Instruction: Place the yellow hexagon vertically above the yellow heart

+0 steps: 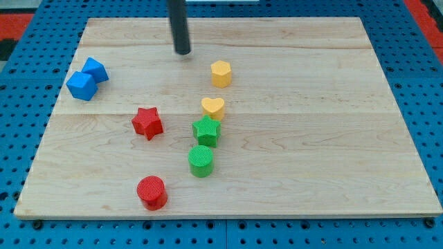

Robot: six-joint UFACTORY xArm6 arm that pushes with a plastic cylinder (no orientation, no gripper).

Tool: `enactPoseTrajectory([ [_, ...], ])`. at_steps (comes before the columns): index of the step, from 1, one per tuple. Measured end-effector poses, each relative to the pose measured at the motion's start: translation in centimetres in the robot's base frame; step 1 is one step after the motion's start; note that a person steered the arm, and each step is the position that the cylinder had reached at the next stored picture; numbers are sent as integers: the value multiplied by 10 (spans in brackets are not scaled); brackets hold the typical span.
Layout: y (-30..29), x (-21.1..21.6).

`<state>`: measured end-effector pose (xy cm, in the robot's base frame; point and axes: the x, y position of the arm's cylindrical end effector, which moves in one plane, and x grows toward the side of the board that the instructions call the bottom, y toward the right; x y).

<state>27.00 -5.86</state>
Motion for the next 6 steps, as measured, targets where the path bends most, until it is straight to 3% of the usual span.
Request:
enactPoseTrajectory([
  [1, 36, 5],
  [2, 44, 51],
  [3, 44, 65],
  [6, 79, 57],
])
